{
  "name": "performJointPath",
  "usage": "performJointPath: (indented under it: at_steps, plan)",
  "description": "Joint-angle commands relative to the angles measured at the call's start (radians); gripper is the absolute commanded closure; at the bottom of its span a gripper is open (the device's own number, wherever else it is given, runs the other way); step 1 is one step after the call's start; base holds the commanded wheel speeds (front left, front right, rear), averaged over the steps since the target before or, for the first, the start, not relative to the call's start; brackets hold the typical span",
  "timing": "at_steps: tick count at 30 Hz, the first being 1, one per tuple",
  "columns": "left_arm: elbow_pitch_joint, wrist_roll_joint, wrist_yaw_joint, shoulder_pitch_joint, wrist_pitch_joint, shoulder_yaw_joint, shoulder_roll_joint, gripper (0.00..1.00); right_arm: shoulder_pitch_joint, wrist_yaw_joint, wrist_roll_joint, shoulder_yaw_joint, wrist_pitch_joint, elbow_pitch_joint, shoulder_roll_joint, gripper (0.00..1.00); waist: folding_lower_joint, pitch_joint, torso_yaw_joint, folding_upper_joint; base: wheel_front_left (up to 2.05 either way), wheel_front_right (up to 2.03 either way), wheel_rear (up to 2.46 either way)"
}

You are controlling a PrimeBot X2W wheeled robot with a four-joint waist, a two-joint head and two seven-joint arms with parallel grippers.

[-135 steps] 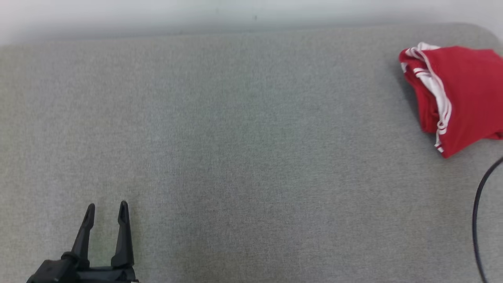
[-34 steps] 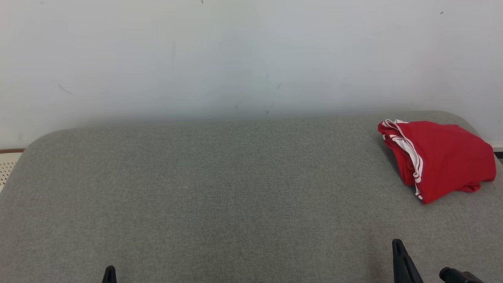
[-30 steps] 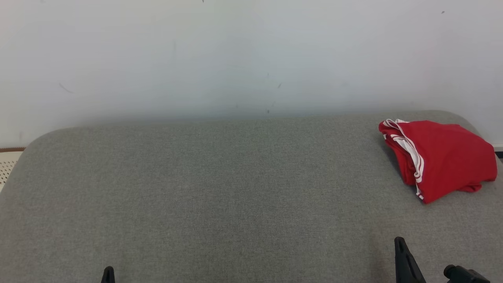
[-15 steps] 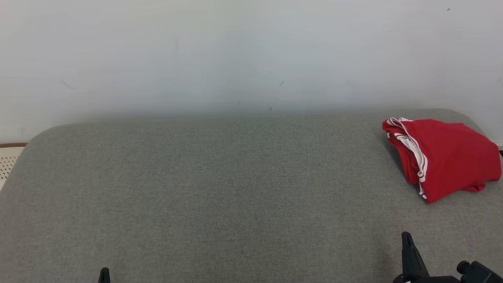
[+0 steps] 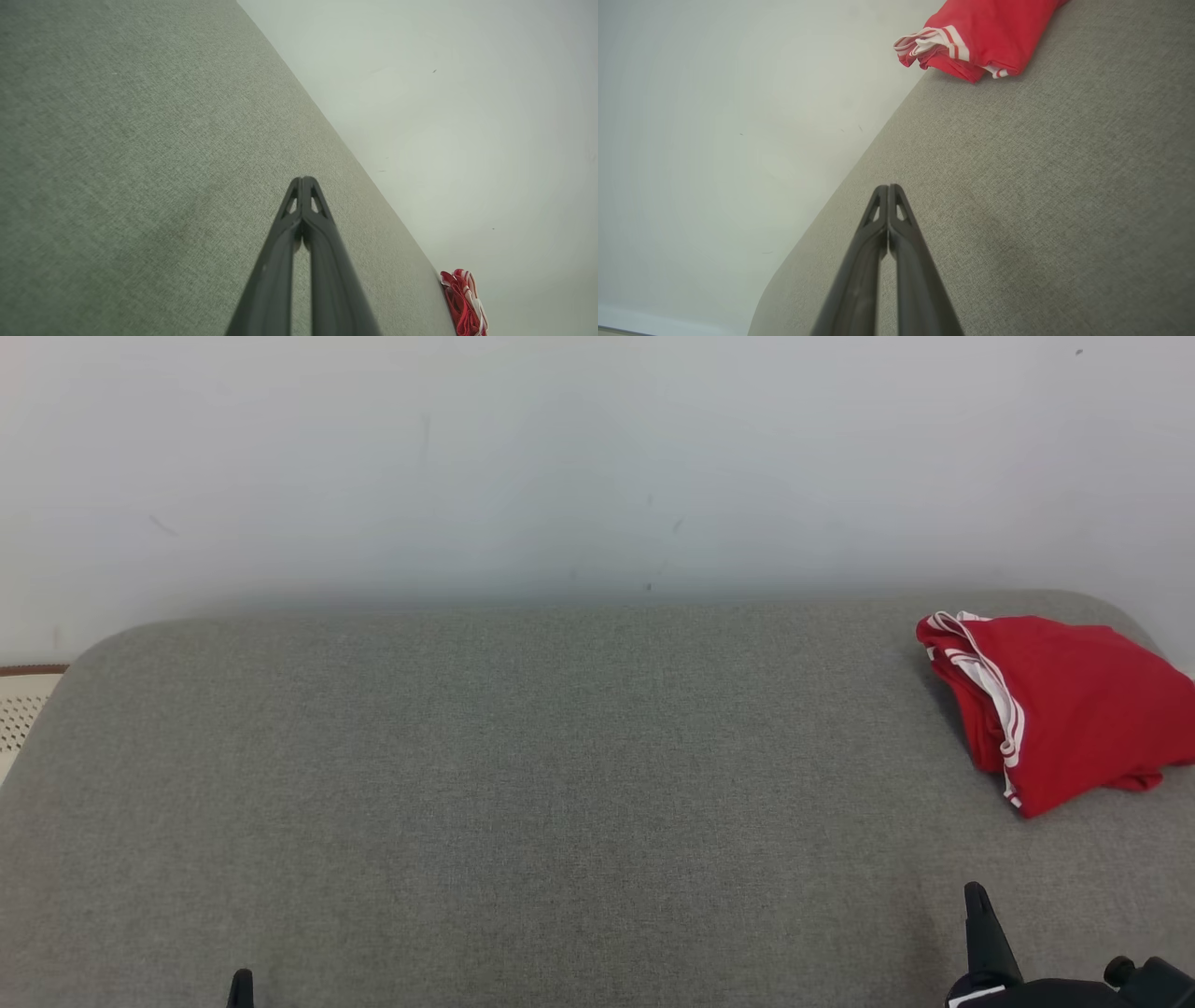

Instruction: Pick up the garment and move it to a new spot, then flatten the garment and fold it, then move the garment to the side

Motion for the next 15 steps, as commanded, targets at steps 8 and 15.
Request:
performJointPath:
  at_steps: [8, 15]
  plan:
    - [-0.002, -0.126, -0.017, -0.031, 0.030, 0.014, 0.005, 1.00, -0.044, 0.000, 0.132, -0.020, 0.034, 0.005, -0.004, 1.00, -0.0001, 0.007, 0.005, -0.0001, 0.00, 0.00, 0.00]
    - [0.003, -0.204, -0.026, -0.035, 0.048, 0.021, 0.005, 1.00, -0.054, 0.000, 0.214, -0.033, 0.058, 0.013, -0.003, 1.00, -0.0001, 0.012, 0.009, -0.0001, 0.00, 0.00, 0.00]
